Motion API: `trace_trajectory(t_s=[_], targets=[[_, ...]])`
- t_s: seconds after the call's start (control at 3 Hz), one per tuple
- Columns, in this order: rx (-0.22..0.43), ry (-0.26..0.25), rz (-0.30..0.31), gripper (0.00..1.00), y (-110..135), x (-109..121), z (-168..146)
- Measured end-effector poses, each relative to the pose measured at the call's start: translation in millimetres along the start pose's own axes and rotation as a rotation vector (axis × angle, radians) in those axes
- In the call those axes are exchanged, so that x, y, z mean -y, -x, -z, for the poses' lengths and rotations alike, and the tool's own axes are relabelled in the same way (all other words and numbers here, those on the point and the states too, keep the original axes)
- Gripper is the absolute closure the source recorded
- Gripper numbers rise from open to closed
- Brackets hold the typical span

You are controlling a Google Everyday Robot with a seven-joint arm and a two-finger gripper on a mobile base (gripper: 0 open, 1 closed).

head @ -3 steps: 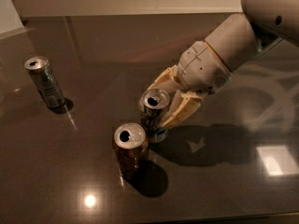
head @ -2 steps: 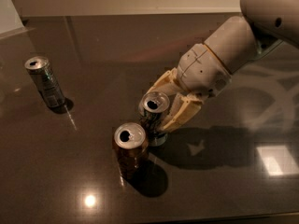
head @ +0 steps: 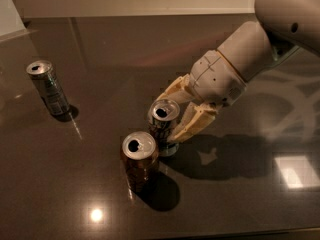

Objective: Move 7up can near orange can

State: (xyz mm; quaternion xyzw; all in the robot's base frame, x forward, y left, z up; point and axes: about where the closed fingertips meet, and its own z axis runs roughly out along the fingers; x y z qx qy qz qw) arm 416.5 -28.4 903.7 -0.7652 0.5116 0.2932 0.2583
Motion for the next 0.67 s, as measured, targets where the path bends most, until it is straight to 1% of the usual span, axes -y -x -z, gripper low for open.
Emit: trace_trajectory(t_s=[0.33, 0.67], targets=[[-0.003, 0.005, -0.02, 0.0, -7.3, 3.3, -5.1], [-0.003, 0.005, -0.02, 0.0, -7.2, 3.3, -5.1]])
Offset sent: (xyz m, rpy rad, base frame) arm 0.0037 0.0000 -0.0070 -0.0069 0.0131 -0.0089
